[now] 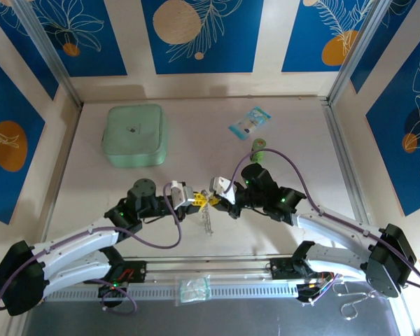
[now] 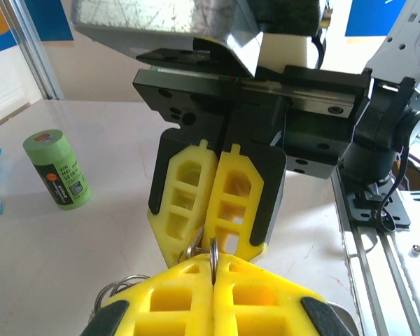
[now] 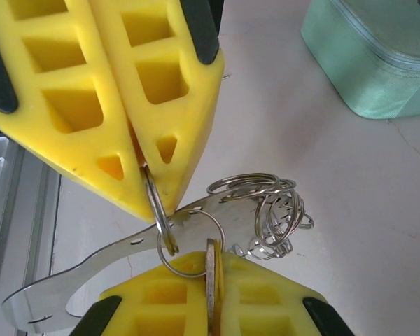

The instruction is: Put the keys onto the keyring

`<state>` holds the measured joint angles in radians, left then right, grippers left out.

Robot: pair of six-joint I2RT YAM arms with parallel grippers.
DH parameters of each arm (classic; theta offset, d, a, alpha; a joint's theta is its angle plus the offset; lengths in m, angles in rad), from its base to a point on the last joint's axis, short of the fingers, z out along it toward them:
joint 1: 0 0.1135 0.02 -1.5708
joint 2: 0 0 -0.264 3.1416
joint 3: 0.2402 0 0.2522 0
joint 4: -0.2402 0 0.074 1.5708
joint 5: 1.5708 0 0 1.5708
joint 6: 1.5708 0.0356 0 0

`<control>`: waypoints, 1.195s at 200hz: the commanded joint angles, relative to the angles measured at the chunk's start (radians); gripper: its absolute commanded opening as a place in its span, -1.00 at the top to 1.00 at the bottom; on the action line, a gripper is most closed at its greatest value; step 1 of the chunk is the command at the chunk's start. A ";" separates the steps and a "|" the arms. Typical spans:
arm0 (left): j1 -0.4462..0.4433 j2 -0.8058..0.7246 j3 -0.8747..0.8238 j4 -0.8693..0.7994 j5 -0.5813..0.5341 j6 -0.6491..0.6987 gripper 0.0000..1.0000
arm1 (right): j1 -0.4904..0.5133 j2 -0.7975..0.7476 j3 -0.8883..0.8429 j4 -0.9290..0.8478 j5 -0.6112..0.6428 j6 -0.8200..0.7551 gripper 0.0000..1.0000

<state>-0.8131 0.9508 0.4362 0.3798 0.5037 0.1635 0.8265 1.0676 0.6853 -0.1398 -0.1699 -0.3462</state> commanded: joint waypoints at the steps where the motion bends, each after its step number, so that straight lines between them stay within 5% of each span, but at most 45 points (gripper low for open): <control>1: 0.001 -0.004 0.045 -0.034 -0.003 0.040 1.00 | -0.008 -0.037 0.043 -0.055 0.011 -0.038 0.85; 79: 0.001 0.047 0.085 -0.144 -0.057 0.069 1.00 | -0.001 -0.067 0.092 -0.142 0.043 -0.058 0.90; 121: 0.001 -0.002 0.053 -0.081 -0.132 0.039 0.05 | 0.000 -0.060 0.124 -0.179 0.090 -0.076 0.93; 144: 0.002 -0.072 0.006 -0.012 -0.405 -0.040 -0.27 | 0.002 -0.046 0.143 -0.190 0.114 -0.084 0.93; 185: 0.018 -0.214 0.025 -0.153 -1.110 -0.186 -0.64 | 0.019 0.027 0.176 -0.058 0.041 -0.020 0.92; 239: 0.045 -0.394 -0.001 -0.249 -1.376 -0.270 -0.62 | 0.045 0.265 0.306 0.146 0.019 -0.054 0.91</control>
<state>-0.7776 0.6121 0.4454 0.1860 -0.6624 -0.0391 0.8688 1.2526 0.9009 -0.1444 -0.1169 -0.3740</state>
